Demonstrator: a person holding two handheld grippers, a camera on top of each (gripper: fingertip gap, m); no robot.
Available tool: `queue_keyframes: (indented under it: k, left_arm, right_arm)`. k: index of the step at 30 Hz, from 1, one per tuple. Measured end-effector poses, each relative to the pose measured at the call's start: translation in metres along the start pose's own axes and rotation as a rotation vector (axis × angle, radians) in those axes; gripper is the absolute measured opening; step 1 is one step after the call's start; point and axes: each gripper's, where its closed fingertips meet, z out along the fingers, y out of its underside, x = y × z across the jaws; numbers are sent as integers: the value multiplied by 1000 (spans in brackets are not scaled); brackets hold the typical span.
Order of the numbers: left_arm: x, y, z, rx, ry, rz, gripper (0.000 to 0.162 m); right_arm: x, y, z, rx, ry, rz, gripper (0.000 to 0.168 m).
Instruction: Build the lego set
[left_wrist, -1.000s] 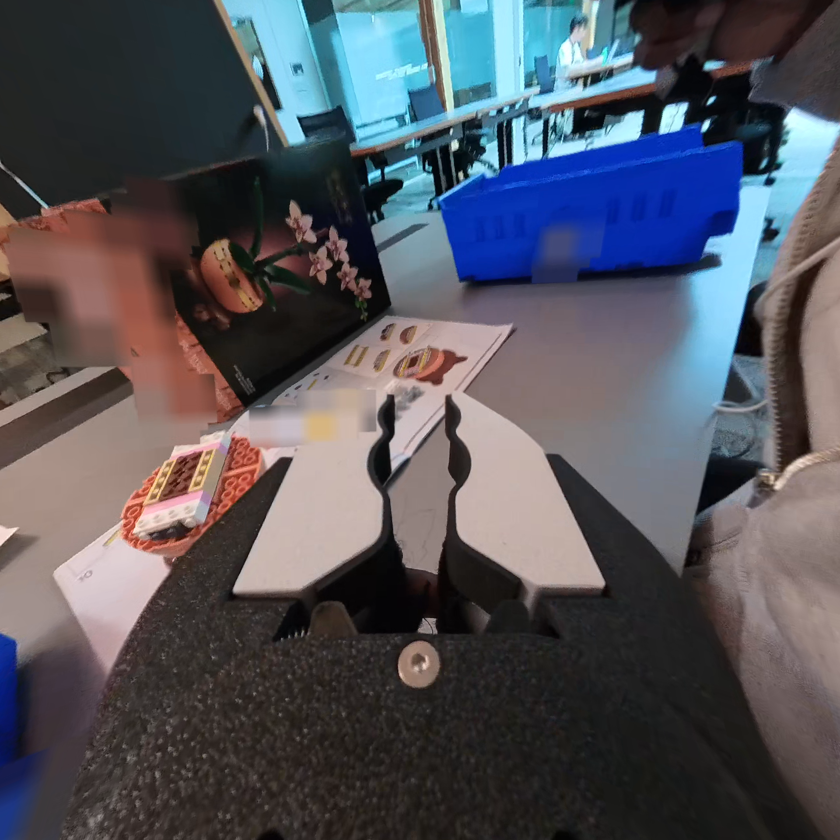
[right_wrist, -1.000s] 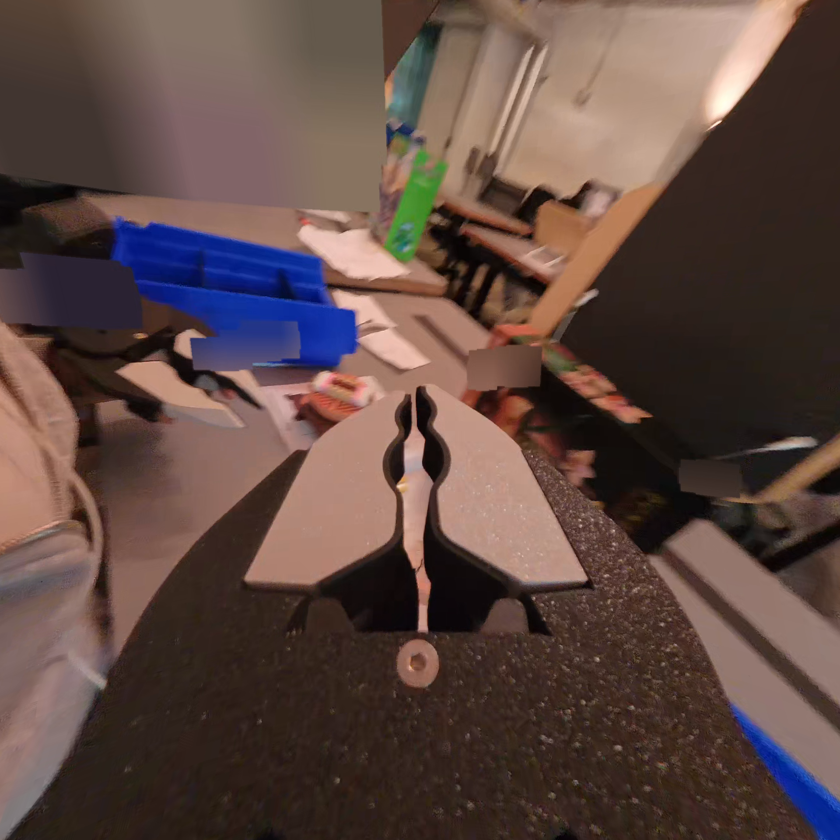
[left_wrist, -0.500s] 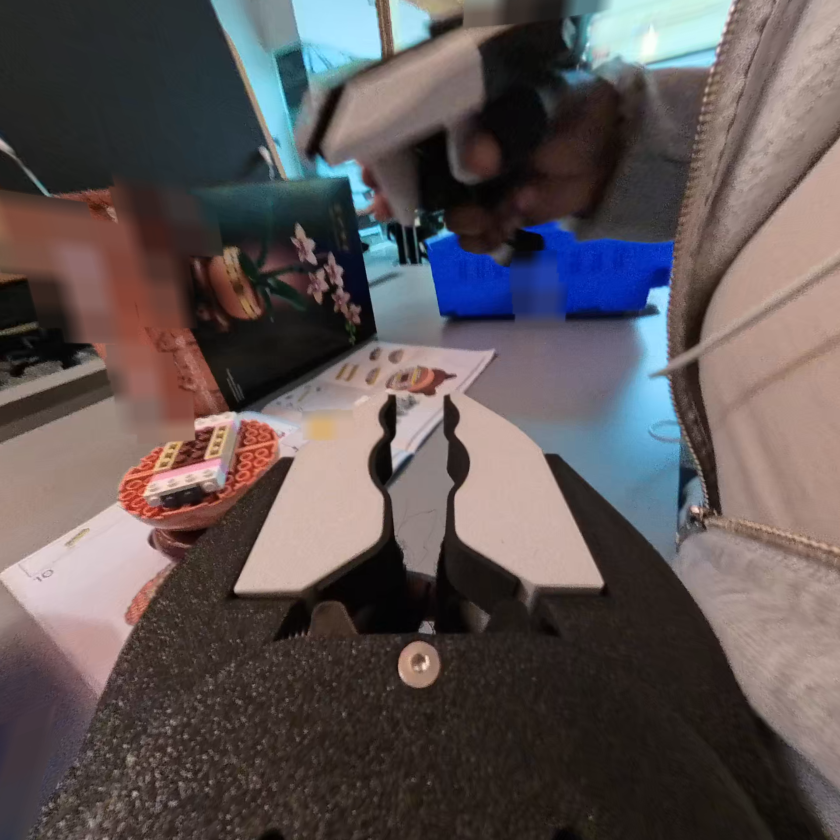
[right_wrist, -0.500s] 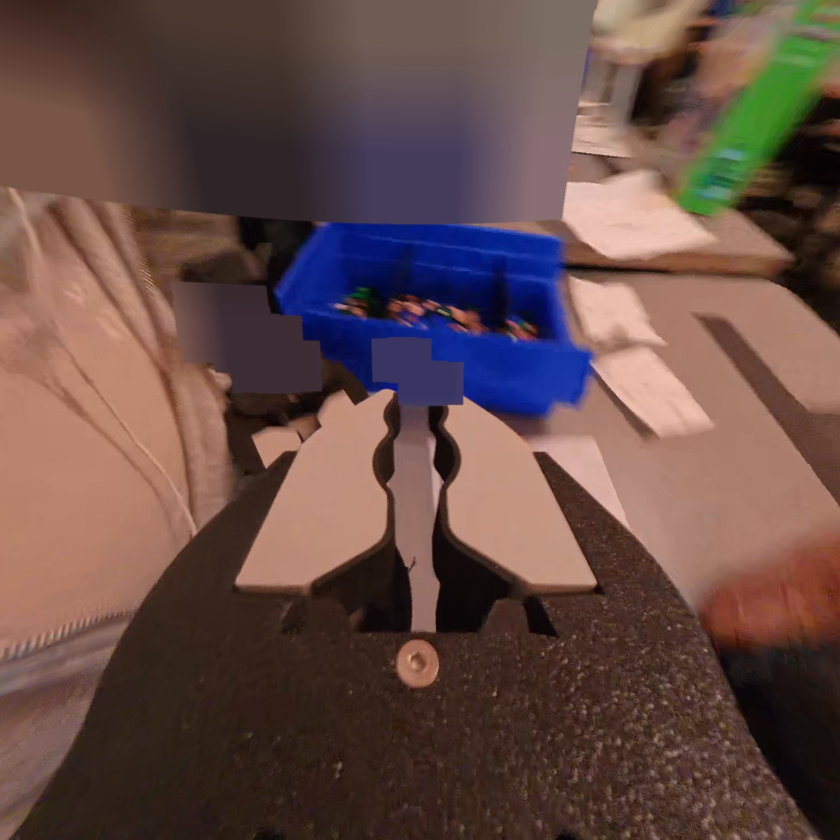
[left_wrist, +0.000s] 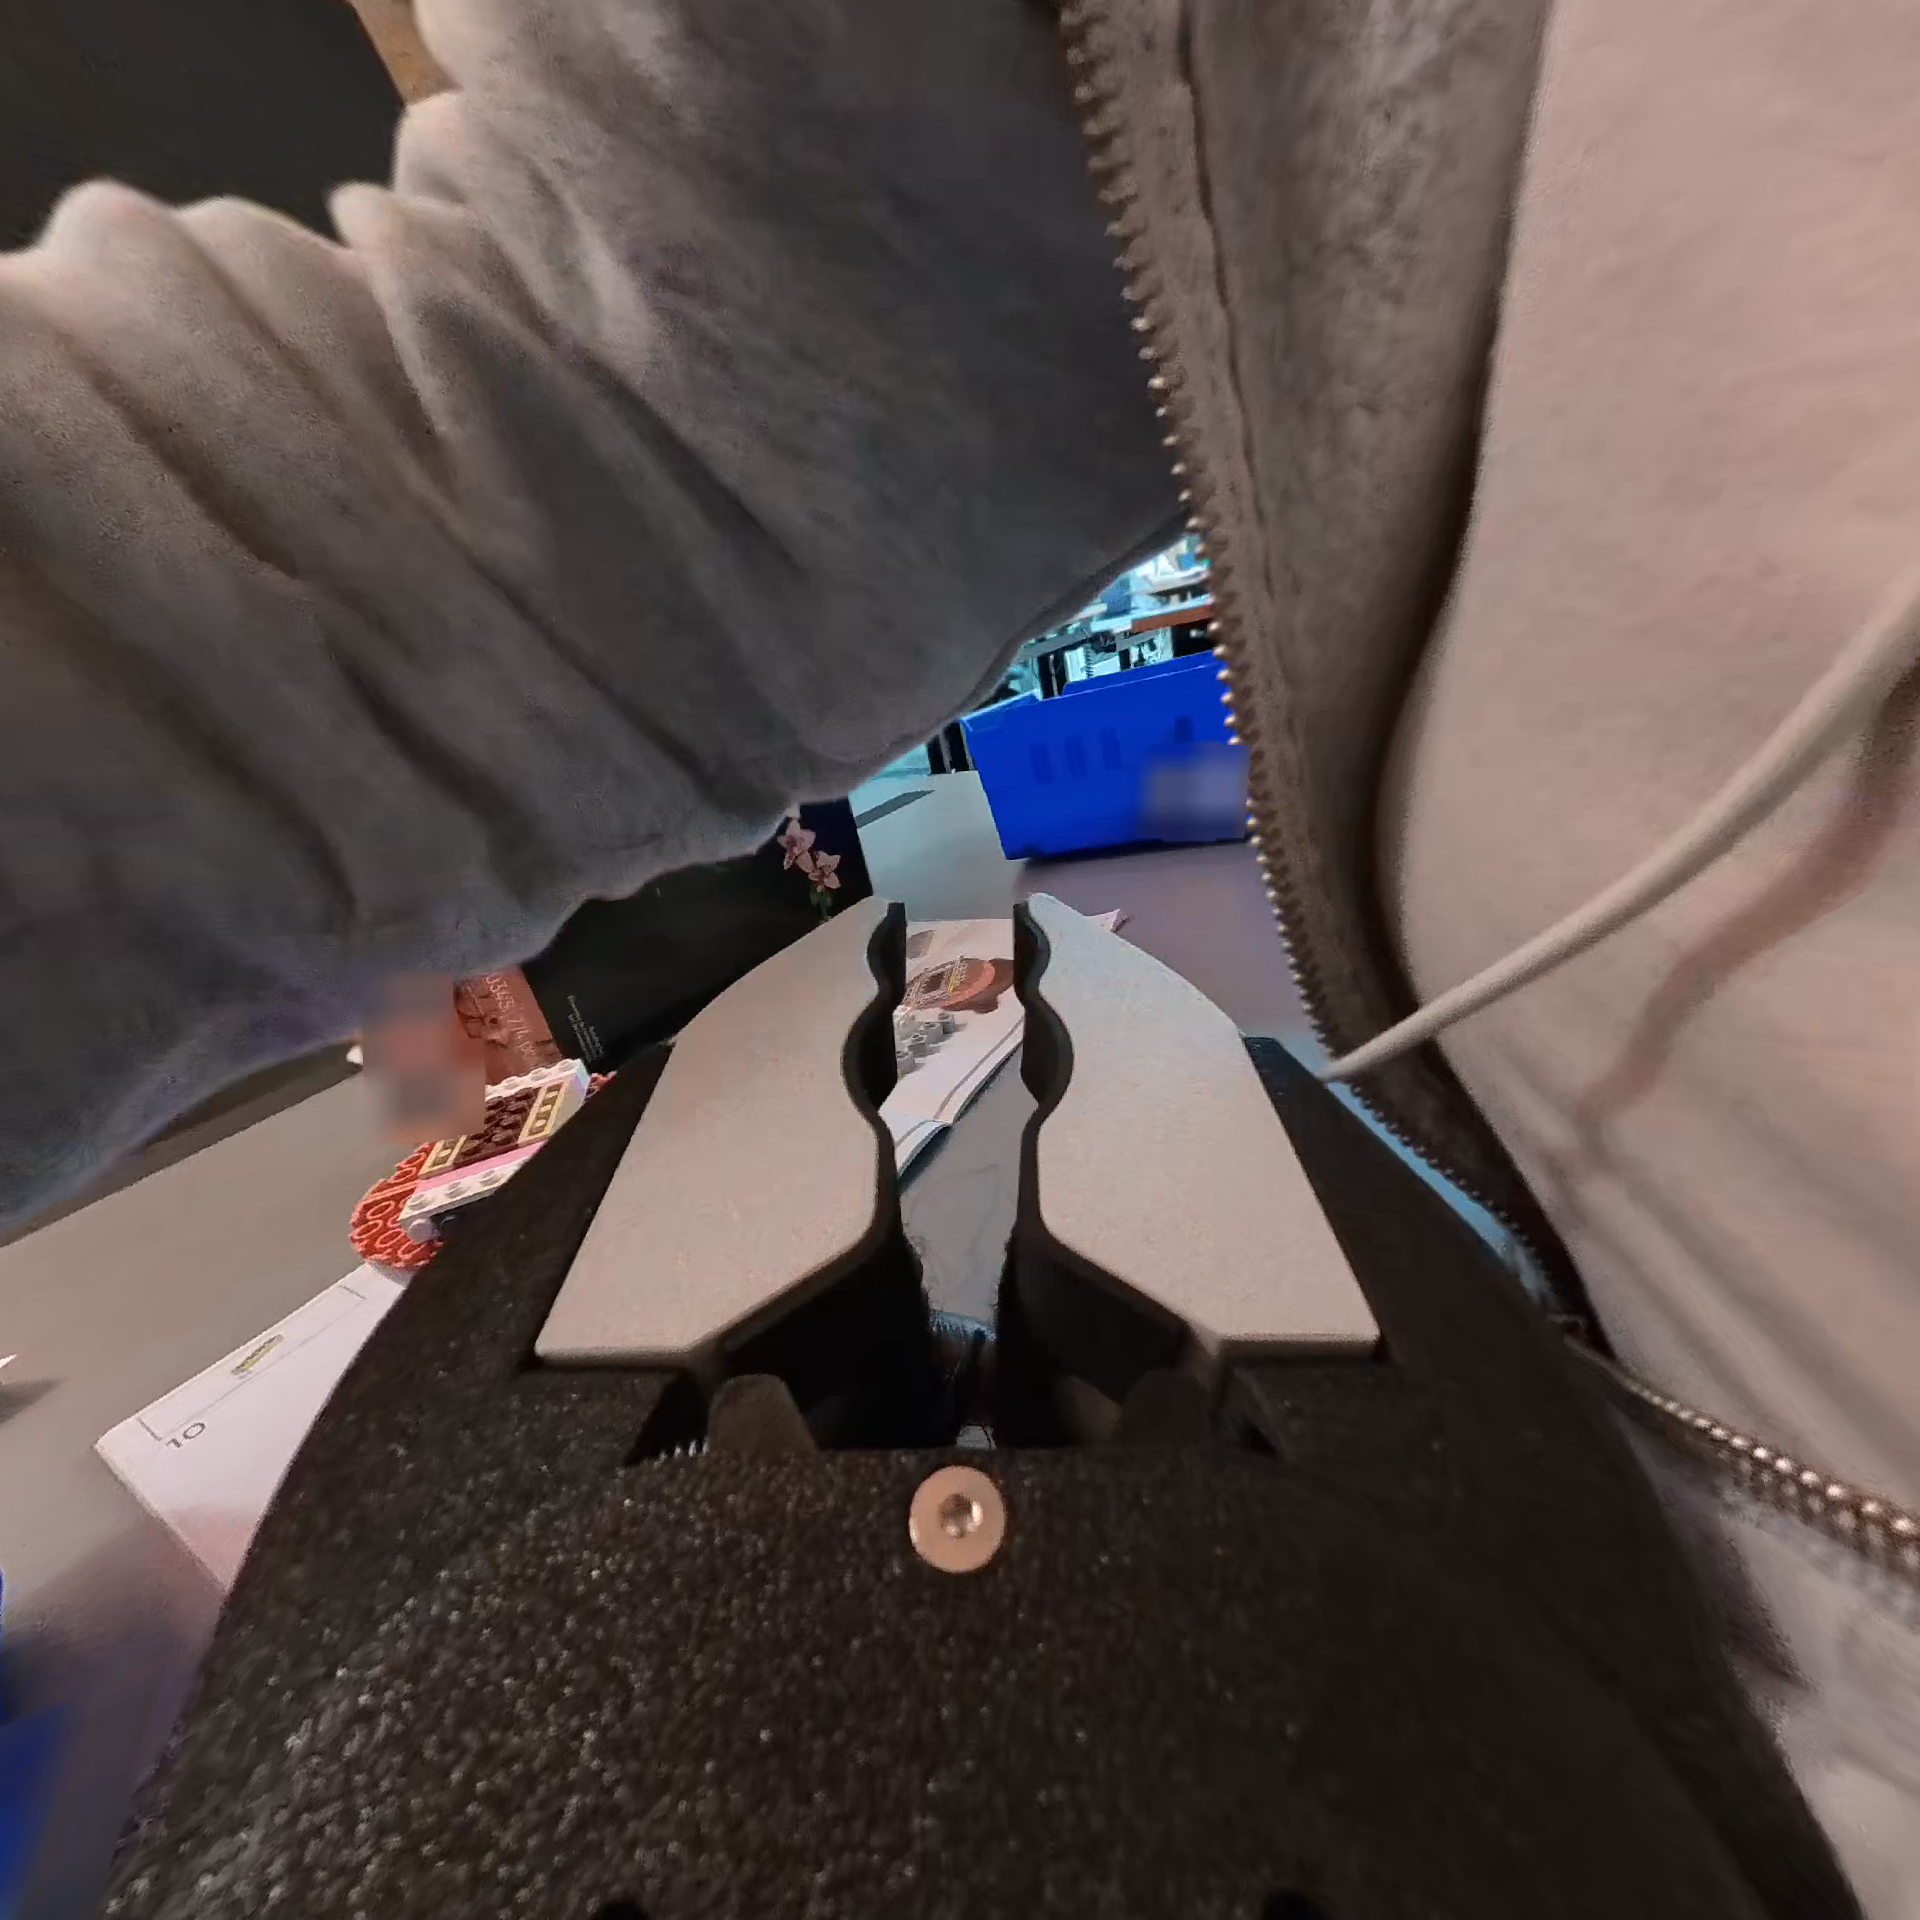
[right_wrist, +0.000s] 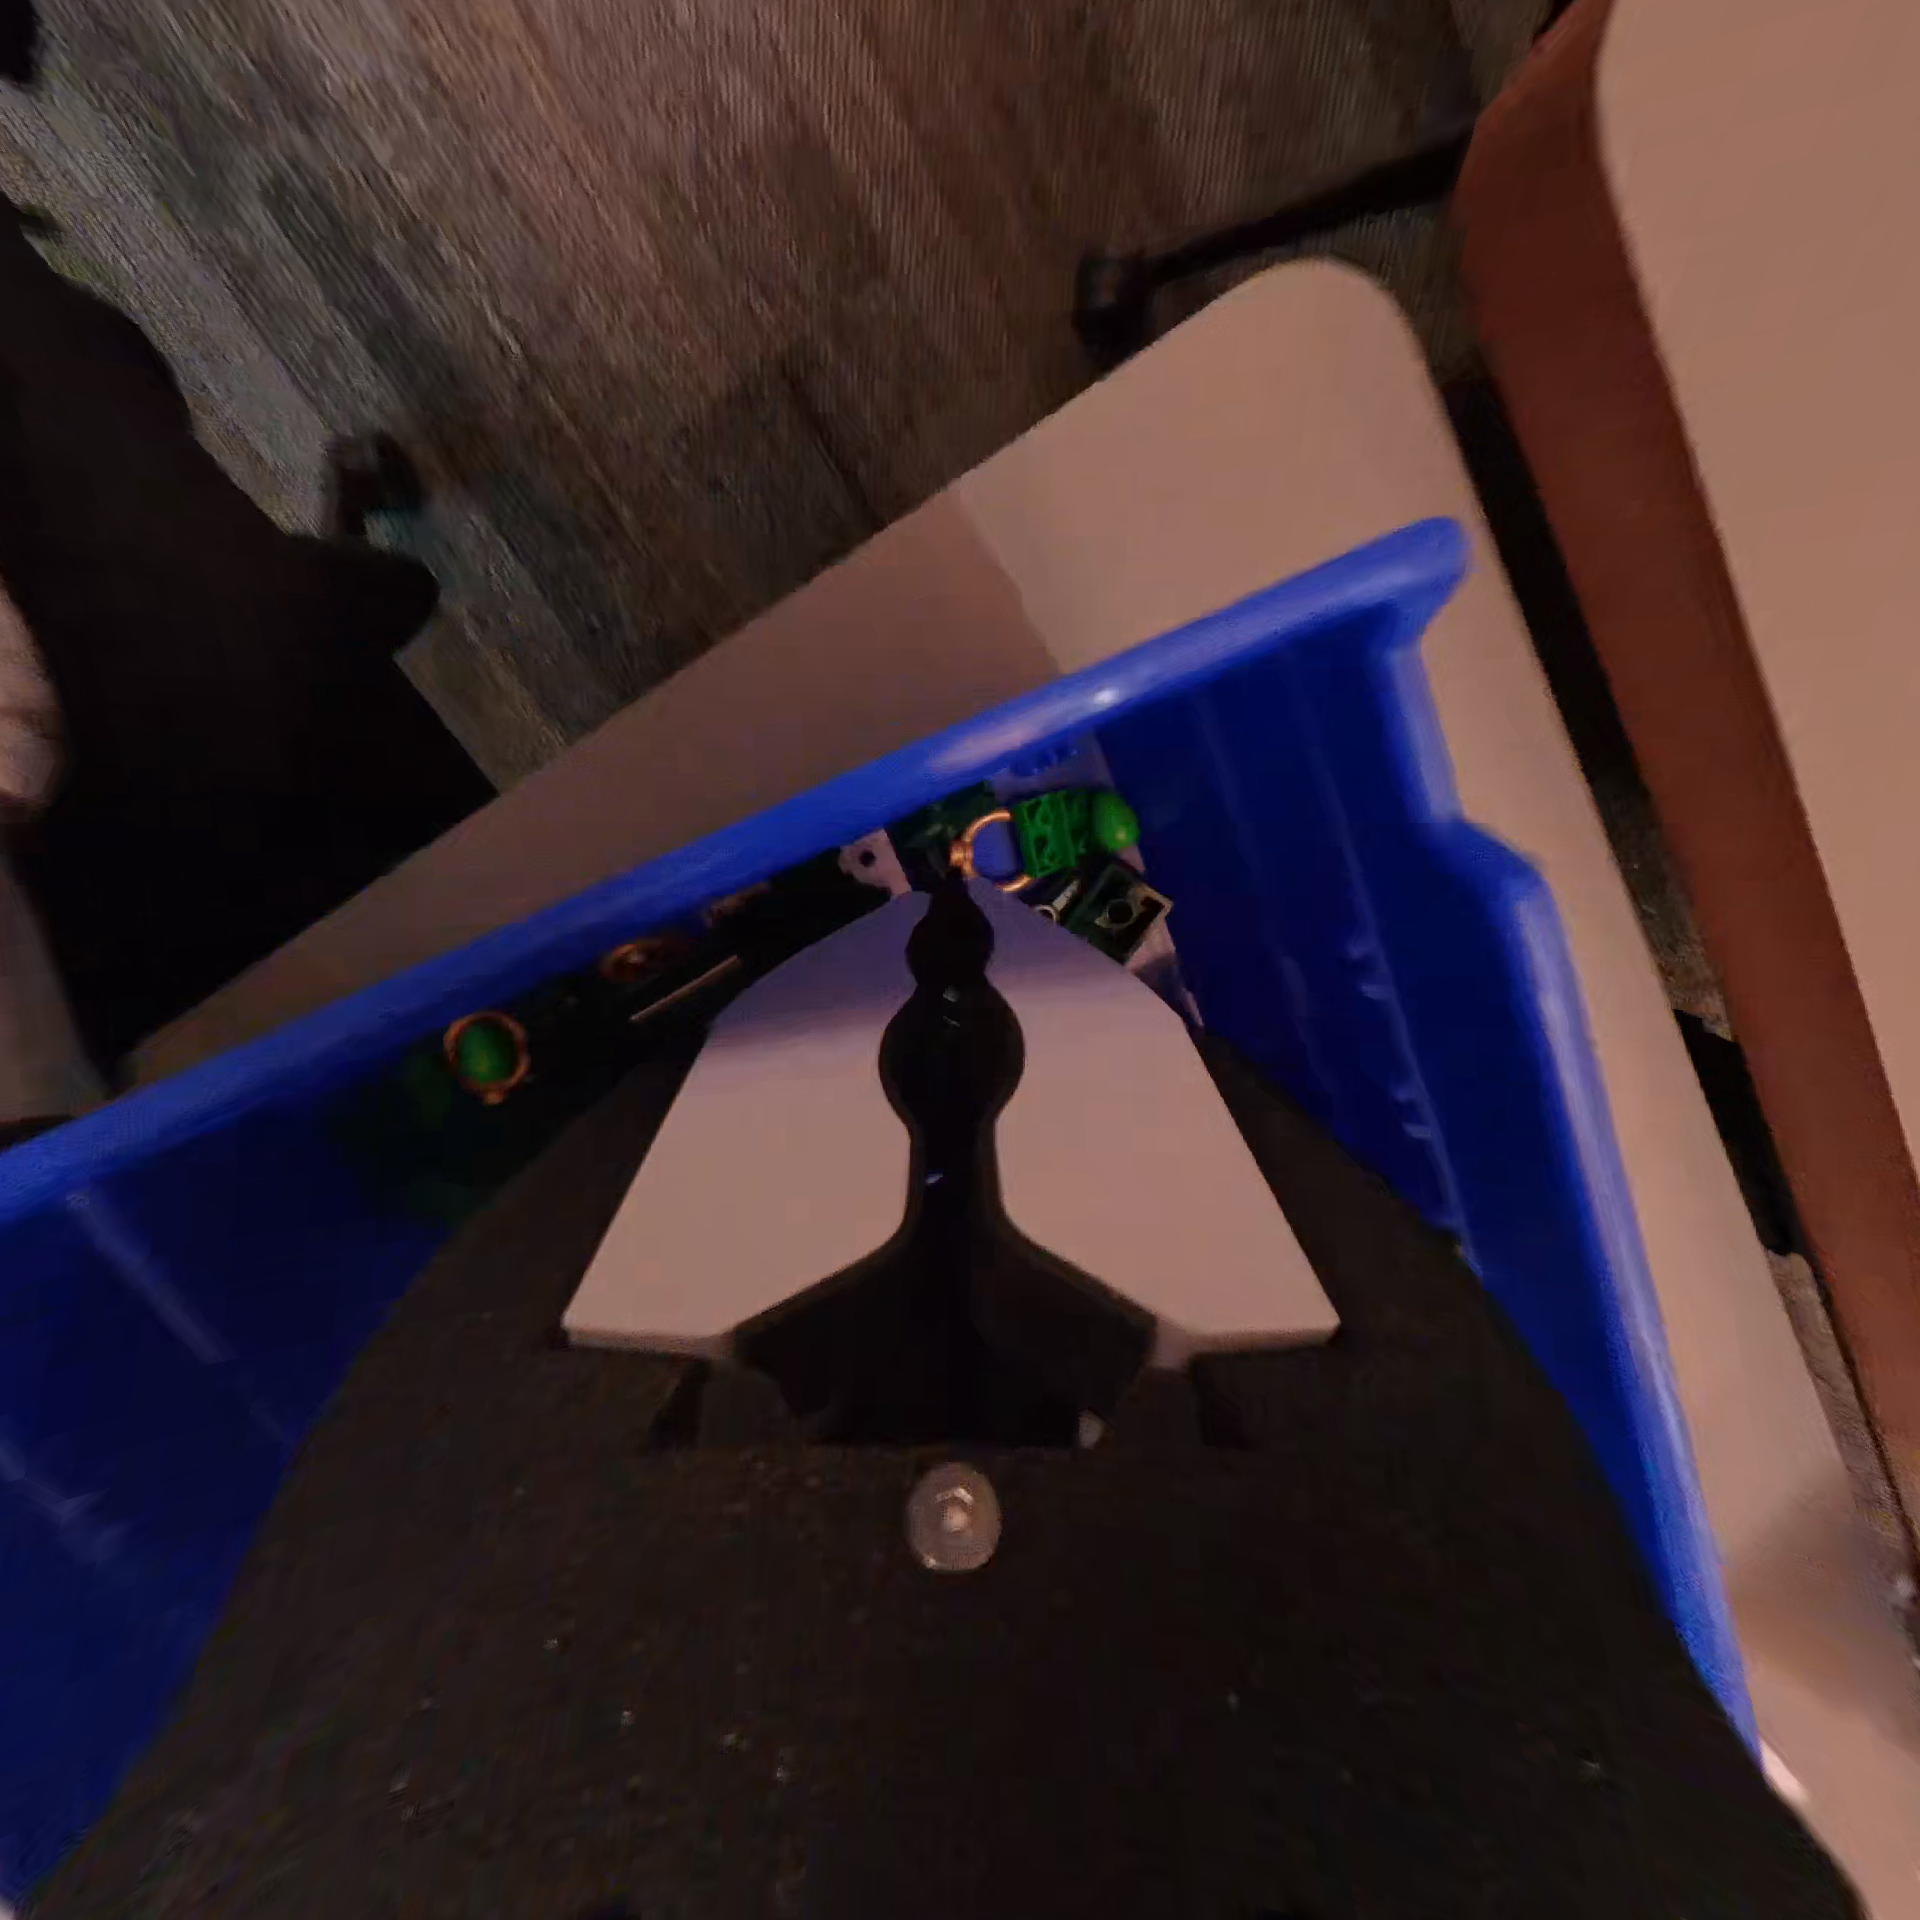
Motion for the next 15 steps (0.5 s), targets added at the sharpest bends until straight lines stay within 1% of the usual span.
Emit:
queue_keyframes:
  k: [4,5,7,8,9,11,12,13,15]
  left_arm:
    - [-4,-3,-1,25,-5,-19,19]
    - [-4,-3,-1,29,-5,-24,19]
    - [-5,-4,-2,38,-7,-29,19]
    - [-6,-4,-3,43,-9,-31,19]
    - [-6,-5,-3,47,-11,-34,19]
    - [-7,-5,-3,48,-12,-39,19]
    - [-7,-5,-3,47,-10,-39,19]
    - [-7,-5,-3,48,-9,-39,19]
    - [-7,-6,-4,53,-12,-42,19]
  right_arm:
    - [-3,4,15,-65,15,-57,1]
    - [-8,6,17,-83,-5,-75,0]
    - [-26,13,14,-124,-110,-96,0]
    - [-29,18,12,-141,-138,-98,1]
    - [-27,20,9,-142,-133,-98,1]
    - [-17,15,5,-90,-105,-95,5]
    - [-16,10,4,-64,-104,-106,12]
    - [-17,9,4,-65,-103,-129,19]
    - [-20,10,9,-98,-100,-186,23]
